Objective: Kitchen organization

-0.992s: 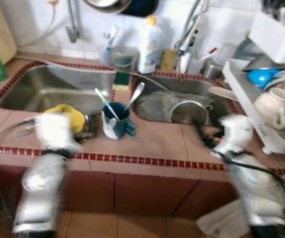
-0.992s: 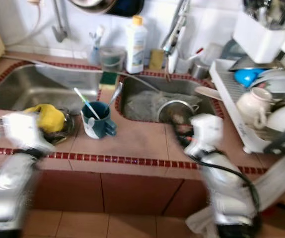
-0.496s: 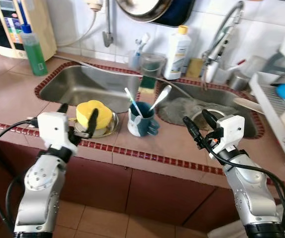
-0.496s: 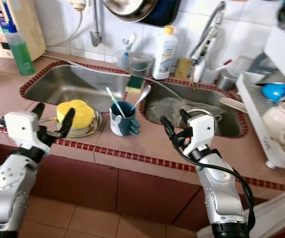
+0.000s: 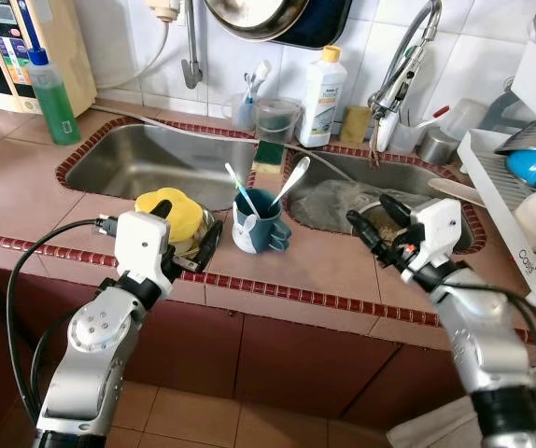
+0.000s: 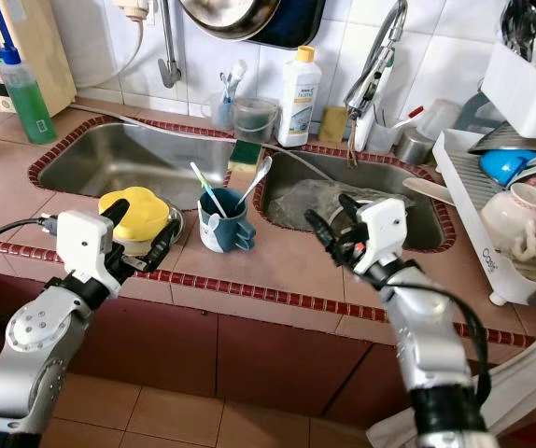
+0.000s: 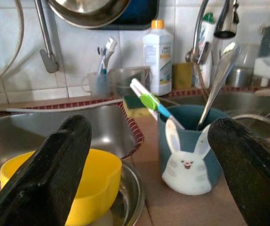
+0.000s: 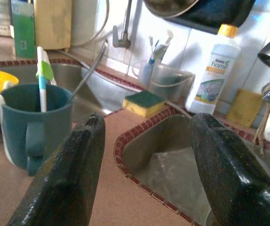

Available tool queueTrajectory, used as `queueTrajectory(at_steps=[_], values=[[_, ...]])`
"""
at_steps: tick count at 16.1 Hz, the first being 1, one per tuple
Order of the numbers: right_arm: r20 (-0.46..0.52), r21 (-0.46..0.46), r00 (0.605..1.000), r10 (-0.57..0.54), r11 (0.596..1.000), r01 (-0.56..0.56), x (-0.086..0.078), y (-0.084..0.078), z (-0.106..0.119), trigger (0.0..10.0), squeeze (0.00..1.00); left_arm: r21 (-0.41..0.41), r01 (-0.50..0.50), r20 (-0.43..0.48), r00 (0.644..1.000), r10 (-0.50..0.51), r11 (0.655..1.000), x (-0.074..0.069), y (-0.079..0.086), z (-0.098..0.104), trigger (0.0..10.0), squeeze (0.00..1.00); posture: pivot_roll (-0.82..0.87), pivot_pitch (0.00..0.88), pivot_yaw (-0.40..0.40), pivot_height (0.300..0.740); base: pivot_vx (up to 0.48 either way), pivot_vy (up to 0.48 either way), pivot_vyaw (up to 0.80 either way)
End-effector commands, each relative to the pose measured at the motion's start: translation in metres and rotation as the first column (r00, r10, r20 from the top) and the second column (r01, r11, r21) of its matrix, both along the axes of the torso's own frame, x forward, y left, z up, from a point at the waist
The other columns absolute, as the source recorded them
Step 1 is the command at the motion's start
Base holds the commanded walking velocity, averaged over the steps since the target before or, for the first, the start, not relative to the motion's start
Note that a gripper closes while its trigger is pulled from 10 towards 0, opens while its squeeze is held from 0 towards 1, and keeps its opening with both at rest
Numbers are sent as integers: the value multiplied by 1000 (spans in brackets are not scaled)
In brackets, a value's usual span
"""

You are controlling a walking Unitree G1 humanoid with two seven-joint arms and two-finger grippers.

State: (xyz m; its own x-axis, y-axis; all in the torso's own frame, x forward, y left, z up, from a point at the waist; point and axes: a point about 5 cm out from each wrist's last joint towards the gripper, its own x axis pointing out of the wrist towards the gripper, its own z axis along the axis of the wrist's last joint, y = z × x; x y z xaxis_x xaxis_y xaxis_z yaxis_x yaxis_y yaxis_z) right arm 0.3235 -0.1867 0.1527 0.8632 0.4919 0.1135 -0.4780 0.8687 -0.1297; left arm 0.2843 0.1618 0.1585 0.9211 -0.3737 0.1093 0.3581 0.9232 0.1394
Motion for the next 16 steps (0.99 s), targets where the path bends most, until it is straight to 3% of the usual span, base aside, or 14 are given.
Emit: queueTrajectory(at_steps=[1,4,10,16], values=[[-9,3,1000,6,1000,-6,6,-7,3,10000,0,39,0,21,1000,-1,999,4,-1,10,10000,0,23,6,-77,740,0,0,0],[-42,-7,999,28,1000,-28,23,-9,9,10000,0,71,-11,-4,1000,12,997,7,5,18,10000,0,27,33,-85,740,0,0,0],[-28,-57,979,201,978,-202,40,13,27,10000,0,39,106,-38,994,-104,994,-6,-11,34,10000,0,44,109,-89,740,0,0,0],[-2,26,955,298,954,-298,56,30,50,10000,0,33,157,-20,987,-157,987,-15,-27,50,10000,0,72,132,-90,740,0,0,0]])
